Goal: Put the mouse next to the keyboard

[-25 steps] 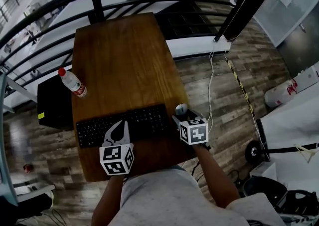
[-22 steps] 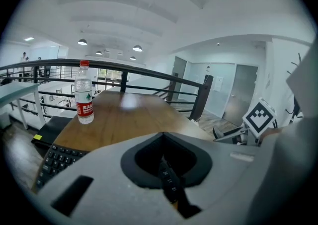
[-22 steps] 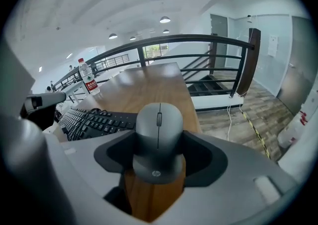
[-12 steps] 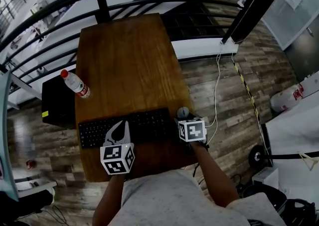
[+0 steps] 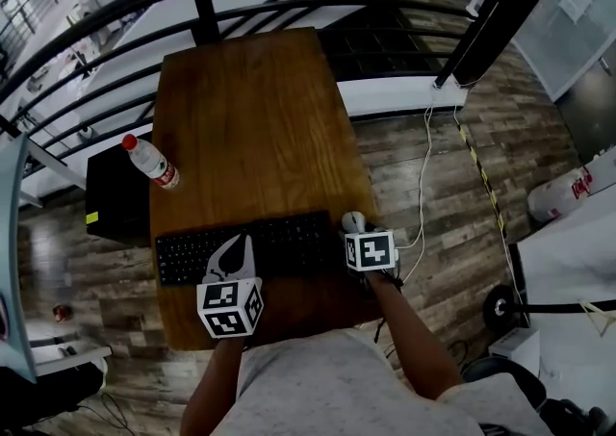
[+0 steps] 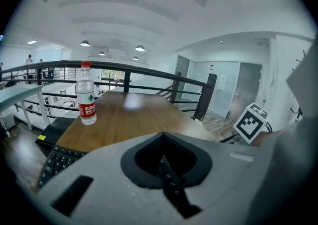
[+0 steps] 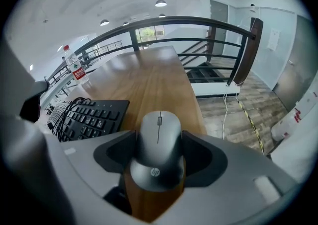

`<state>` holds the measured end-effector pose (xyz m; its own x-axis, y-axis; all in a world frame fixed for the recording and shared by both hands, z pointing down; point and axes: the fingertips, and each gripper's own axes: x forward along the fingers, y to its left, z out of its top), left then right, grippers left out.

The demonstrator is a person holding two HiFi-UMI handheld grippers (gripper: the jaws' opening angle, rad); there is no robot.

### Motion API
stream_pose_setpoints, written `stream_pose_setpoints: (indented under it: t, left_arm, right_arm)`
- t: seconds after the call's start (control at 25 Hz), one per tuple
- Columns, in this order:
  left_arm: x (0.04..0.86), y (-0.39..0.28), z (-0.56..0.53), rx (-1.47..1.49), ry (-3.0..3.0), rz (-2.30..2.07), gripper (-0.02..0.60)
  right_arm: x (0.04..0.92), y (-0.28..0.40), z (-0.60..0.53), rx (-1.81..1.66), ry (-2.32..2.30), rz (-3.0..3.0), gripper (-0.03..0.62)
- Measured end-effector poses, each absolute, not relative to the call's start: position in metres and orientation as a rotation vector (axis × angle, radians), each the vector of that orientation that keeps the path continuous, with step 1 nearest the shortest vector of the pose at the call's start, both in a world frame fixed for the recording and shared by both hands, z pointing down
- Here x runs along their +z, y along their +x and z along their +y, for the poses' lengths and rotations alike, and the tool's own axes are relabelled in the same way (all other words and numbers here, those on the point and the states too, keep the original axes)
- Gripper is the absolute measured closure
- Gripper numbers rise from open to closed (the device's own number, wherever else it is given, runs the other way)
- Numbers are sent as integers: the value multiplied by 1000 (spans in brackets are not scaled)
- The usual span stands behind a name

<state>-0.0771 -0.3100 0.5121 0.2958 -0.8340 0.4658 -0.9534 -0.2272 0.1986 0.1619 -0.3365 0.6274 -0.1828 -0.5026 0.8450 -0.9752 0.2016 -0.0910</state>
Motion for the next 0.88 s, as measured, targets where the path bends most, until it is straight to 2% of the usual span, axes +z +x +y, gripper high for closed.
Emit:
stream_pose_setpoints:
  t: [0.68, 0.88]
  left_arm:
    - [508, -79, -305, 349, 2109, -1617, 586]
    - [503, -79, -306, 338, 2111, -1627, 586]
  right_arm:
    - [617, 158, -343, 842, 1414, -1865, 289]
    - [601, 156, -345, 825, 1414, -1919, 313]
